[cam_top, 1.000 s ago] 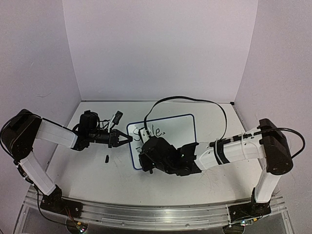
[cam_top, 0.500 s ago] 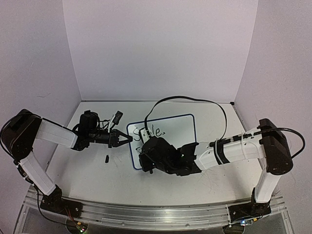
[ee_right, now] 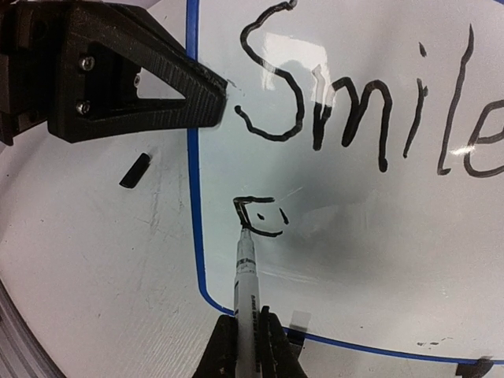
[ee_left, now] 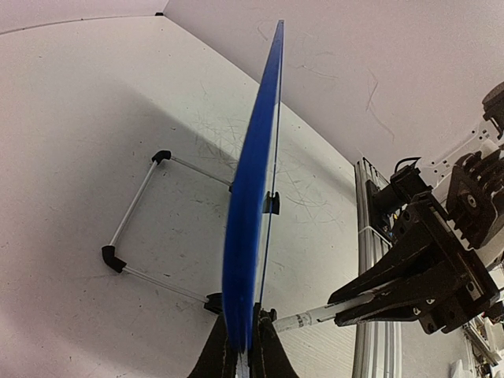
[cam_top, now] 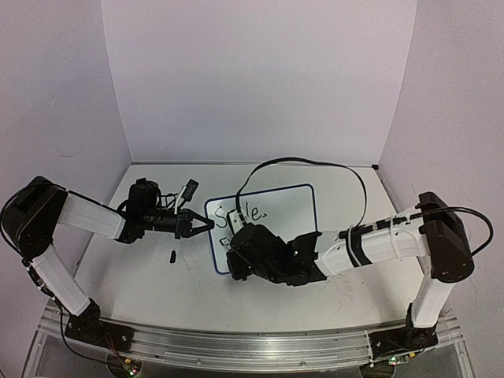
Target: Write a sentence on the whiteboard
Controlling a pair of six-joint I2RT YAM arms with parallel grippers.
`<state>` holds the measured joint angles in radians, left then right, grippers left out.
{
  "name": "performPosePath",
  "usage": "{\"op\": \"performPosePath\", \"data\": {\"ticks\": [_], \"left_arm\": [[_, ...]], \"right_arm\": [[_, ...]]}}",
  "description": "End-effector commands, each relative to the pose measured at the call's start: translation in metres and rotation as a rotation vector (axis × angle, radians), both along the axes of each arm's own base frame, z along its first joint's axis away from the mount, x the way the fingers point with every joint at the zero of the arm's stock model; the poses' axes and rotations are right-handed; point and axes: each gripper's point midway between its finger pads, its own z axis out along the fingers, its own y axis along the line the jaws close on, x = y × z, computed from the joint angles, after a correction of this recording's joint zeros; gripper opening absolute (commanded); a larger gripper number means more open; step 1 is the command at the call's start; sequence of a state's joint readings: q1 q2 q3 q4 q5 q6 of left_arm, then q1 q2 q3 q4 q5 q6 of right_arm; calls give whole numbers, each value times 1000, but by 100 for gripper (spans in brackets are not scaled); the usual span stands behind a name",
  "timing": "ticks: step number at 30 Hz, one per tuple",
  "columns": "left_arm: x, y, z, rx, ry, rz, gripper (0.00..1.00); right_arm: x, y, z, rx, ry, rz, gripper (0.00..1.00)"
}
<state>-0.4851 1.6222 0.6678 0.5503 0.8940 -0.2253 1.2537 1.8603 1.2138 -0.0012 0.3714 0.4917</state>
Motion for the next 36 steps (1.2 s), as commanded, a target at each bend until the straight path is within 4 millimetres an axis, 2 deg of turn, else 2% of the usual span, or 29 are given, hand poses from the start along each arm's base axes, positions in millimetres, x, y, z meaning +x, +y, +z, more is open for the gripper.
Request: {"op": "performPosePath", "data": {"ticks": [1, 9, 21, 36], "left_arm": [[7, 0, -16, 59, 4, 33, 0], [7, 0, -17, 59, 5, 34, 0], [8, 0, -16, 58, 4, 33, 0], [7, 1, -16, 60, 1, 35, 0]], "right_arm": [[6, -17, 4, -18, -10, -56, 0], [9, -25, 5, -23, -24, -94, 0], [7, -34, -2, -50, -2, -111, 0], [0, -30, -11, -58, 37, -81, 0]]}}
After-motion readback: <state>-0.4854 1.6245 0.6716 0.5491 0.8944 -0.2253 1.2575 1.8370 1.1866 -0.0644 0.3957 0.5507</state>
